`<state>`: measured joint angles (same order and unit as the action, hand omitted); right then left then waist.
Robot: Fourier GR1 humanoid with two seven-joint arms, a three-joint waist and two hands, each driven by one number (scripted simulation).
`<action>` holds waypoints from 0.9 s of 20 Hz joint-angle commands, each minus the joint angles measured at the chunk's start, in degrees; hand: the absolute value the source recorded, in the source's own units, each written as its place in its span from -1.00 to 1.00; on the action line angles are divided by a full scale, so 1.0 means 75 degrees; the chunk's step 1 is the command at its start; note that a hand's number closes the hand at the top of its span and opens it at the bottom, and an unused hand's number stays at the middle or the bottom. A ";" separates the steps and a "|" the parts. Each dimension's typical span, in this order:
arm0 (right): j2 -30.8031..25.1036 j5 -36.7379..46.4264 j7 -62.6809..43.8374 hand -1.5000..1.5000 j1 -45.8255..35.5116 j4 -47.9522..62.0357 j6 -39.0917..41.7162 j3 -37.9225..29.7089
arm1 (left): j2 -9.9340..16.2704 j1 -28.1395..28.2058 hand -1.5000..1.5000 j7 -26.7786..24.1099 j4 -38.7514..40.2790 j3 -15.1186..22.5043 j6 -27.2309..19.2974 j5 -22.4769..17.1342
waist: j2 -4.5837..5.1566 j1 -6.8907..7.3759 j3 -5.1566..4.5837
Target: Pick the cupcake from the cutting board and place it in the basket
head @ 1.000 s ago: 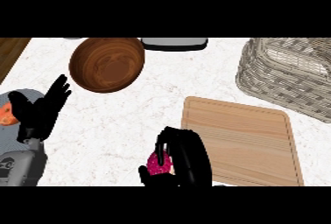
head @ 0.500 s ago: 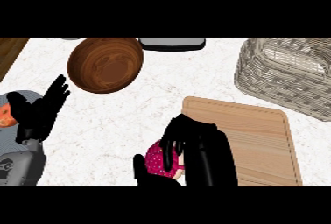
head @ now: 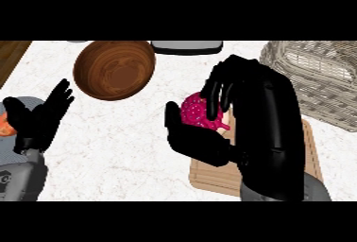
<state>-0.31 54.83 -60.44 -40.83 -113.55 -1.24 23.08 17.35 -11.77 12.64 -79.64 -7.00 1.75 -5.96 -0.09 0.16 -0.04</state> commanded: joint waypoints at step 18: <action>-0.2198 -0.0439 0.2180 1.00 -0.0569 0.3085 -0.0099 -0.3743 | -0.0234 -0.0231 0.00 0.0058 -0.0017 -0.0064 -0.0132 0.0228 | 0.0026 -0.0032 0.0008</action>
<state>-13.40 53.44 -49.74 -49.03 -92.80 -0.29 -1.33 17.11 -12.40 13.80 -80.17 -8.09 2.53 -5.65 0.05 0.16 -0.01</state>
